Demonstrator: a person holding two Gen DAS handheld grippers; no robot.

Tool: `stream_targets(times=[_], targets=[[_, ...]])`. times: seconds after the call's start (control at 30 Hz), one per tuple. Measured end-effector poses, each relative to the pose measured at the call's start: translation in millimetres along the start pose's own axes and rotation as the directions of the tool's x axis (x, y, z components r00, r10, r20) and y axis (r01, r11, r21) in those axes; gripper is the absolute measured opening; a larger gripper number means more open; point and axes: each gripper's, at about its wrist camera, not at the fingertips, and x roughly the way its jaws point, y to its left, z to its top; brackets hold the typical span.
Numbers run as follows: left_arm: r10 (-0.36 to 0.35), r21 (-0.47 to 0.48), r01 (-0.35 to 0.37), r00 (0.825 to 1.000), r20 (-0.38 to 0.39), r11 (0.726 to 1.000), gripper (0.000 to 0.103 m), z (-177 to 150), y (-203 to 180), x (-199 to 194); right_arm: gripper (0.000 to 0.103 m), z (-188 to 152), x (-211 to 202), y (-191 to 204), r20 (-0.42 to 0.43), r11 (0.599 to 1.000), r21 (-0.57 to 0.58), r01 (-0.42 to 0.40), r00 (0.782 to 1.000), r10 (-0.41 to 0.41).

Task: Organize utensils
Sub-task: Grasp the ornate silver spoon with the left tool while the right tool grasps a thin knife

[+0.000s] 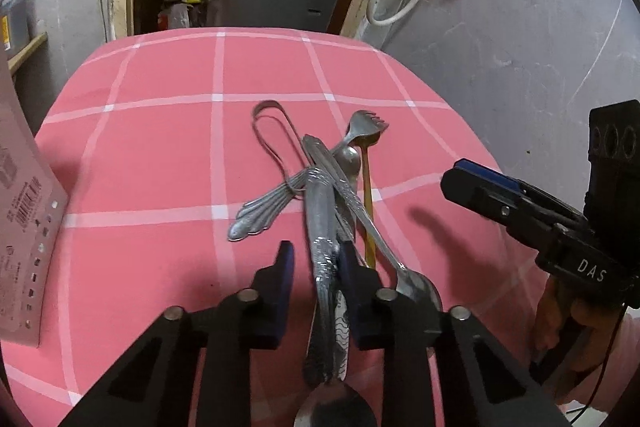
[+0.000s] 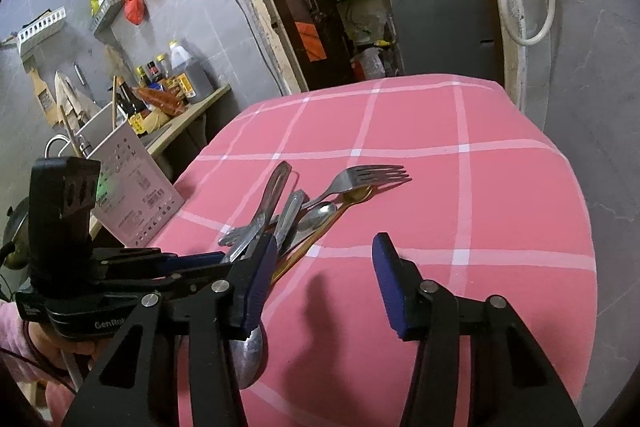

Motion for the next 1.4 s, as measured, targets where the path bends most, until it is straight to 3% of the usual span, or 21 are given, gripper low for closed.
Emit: stream_targets(times=[0.07,0.47,0.83,0.97,1.2,1.4], targets=[[-0.014,-0.013,0.014,1.0,0.001,1.0,0.012,1,1,0,0.038,0,3,1,-0.019,1.0,-0.009,-0.003,1.0,0.003],[-0.062,-0.137,0.068,0.997,0.047,0.988,0.012,-6,22,-15,0.026,1,37,27,-0.159,0.997,-0.074,-0.034,0.987,0.022],[-0.031,-0.233,0.035,0.999,0.022,0.972,0.011,-9,39,-17,0.019,23,71,48,-0.248,0.993,-0.117,-0.005,0.968,-0.024],[-0.02,-0.254,0.018,1.0,-0.005,0.967,0.011,-11,45,-17,0.015,34,83,46,-0.29,0.997,-0.077,0.014,0.956,-0.036],[-0.049,-0.249,0.03,0.997,-0.068,0.968,0.011,-7,47,-12,0.014,48,106,45,-0.417,0.999,-0.032,-0.004,0.909,-0.009],[-0.075,-0.269,0.042,0.991,-0.114,0.962,0.011,2,51,-9,0.012,37,98,32,-0.404,0.991,0.122,-0.048,0.91,0.094]])
